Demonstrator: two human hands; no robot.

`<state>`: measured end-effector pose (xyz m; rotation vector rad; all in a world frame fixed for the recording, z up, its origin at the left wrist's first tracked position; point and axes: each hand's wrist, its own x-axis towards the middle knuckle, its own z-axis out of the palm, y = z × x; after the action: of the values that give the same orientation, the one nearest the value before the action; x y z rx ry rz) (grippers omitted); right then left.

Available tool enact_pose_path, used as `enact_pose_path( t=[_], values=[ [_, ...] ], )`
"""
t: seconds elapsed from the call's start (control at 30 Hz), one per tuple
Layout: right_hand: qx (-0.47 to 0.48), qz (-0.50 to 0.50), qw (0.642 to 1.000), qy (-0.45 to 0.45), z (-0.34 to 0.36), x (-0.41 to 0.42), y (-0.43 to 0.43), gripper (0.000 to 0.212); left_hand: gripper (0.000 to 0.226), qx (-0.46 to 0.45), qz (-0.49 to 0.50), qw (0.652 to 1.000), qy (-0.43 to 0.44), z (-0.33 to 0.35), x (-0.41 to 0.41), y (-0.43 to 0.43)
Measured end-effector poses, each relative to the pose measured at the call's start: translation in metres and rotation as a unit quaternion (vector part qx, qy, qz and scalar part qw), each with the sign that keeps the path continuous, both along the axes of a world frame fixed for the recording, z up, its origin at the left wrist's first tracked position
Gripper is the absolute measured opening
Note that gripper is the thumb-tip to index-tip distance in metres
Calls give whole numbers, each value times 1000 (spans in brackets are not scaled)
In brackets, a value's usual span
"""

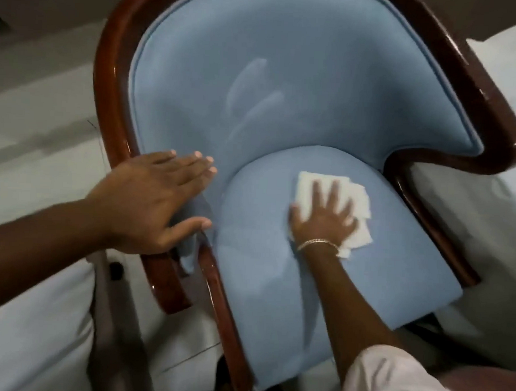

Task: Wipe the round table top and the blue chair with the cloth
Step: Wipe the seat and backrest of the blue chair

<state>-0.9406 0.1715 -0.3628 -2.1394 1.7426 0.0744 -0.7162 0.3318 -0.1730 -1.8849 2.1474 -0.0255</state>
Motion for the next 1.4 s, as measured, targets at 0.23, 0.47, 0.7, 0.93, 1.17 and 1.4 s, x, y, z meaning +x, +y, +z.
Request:
enact_pose_path(
  t=[0.23,0.47,0.7,0.93,1.17,1.4],
  values=[
    [-102,267,958,-28,-9,-94,92,69,98,20,41,999,24,11,-5,-2],
    [-77,143,987,-14,3,27,23,77,94,-49,72,994,67,9,-5,1],
    [-42,248,957,-147,20,-15,71,70,88,-41,-16,996,72,26,37,-37],
    [230,-48,800,-553,71,119,68,66,96,-83,63,991,81,45,126,-95],
    [236,-86,806,-536,80,200,29,71,97,-32,0,998,57,50,153,-129],
    [-159,-254,808,-507,120,287,-91,64,97,-65,-15,991,116,41,158,-122]
  ],
)
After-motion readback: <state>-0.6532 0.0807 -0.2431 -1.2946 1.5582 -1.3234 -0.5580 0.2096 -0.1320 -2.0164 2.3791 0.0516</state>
